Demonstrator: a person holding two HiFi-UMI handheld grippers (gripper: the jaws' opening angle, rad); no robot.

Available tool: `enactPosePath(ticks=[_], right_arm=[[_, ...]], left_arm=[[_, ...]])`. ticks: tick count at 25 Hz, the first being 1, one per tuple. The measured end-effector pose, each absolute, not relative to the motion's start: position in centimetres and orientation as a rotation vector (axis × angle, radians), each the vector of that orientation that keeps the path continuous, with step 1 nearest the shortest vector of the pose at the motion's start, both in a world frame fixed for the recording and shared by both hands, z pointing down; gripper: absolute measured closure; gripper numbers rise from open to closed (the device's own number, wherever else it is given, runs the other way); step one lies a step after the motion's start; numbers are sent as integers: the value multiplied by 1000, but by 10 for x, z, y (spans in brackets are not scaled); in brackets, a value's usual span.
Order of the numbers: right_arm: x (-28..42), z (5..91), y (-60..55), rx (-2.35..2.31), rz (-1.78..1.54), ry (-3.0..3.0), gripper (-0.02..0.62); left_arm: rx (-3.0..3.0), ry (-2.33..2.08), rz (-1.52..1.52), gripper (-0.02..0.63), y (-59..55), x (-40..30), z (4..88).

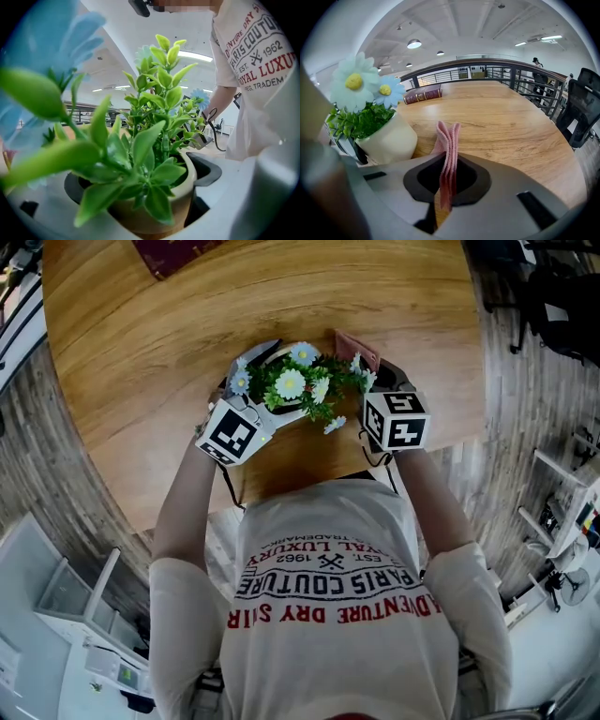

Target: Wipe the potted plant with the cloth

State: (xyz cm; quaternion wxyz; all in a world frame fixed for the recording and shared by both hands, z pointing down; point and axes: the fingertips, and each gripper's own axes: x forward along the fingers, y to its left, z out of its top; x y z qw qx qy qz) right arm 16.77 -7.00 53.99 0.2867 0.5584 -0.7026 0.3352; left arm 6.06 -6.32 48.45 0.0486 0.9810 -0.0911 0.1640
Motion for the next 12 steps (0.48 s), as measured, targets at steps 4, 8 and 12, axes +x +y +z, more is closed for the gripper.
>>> enactPosePath(ticks=[4,8,12], right_arm=[[166,535,-68,1488,893,-1903,558],[154,528,-69,1439,869,-1995,558],[131,515,-65,1359,818,-2133,558]], left_arm=[[3010,-333,503,89,-67,60,471],[3015,-392,455,89,-77,59,448],[3033,-414,423,89,-84,58,424]])
